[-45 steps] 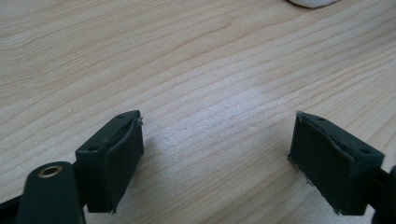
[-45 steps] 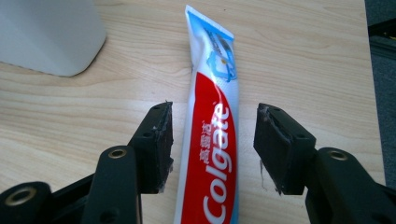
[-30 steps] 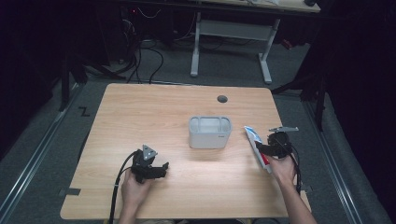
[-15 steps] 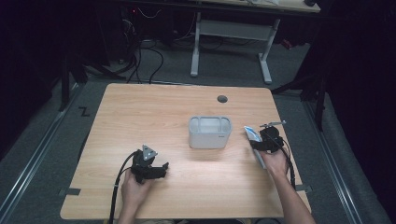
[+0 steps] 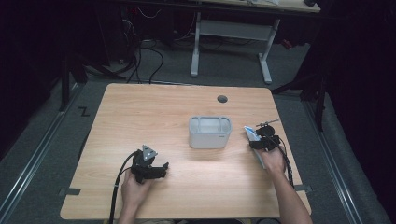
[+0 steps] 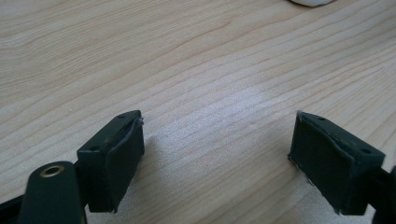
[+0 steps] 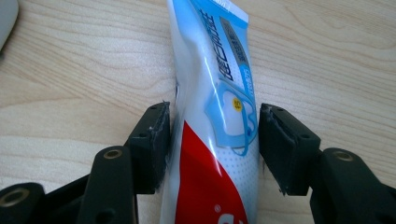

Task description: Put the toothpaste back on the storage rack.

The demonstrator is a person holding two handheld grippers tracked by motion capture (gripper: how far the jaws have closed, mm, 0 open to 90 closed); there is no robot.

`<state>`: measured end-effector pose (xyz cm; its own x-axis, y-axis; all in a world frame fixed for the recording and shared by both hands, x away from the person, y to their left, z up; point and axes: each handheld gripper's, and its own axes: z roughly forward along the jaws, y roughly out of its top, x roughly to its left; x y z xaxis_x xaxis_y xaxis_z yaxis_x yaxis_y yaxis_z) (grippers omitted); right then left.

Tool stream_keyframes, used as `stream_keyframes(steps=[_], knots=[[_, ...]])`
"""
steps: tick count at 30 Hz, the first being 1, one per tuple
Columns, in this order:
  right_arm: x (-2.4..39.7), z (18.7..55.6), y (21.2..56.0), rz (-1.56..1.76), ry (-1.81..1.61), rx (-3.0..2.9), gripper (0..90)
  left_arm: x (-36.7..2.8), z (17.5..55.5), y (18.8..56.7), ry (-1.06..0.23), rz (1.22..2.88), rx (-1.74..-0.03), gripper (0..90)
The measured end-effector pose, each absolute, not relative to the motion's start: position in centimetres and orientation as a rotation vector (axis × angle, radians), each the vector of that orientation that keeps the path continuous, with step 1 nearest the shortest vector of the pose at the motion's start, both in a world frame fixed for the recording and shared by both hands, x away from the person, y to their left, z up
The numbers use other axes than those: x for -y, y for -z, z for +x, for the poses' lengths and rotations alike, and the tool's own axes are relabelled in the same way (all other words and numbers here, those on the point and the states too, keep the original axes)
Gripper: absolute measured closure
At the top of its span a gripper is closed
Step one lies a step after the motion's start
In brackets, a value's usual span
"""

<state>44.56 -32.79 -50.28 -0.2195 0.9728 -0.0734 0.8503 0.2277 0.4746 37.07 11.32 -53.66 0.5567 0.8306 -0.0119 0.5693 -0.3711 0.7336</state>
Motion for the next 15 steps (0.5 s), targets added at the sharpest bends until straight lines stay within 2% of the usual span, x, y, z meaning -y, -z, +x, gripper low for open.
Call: stream_keyframes(steps=[4,15], knots=[[32.92,44.68,50.27,1.685,-0.497,-2.168,49.7,-11.32,37.07,53.66,-0.475,2.085,-1.12,18.0],[33.37,45.02,50.02,1.737,-0.513,-2.189,55.9,-11.31,37.06,53.65,-0.475,2.088,-1.12,18.1]])
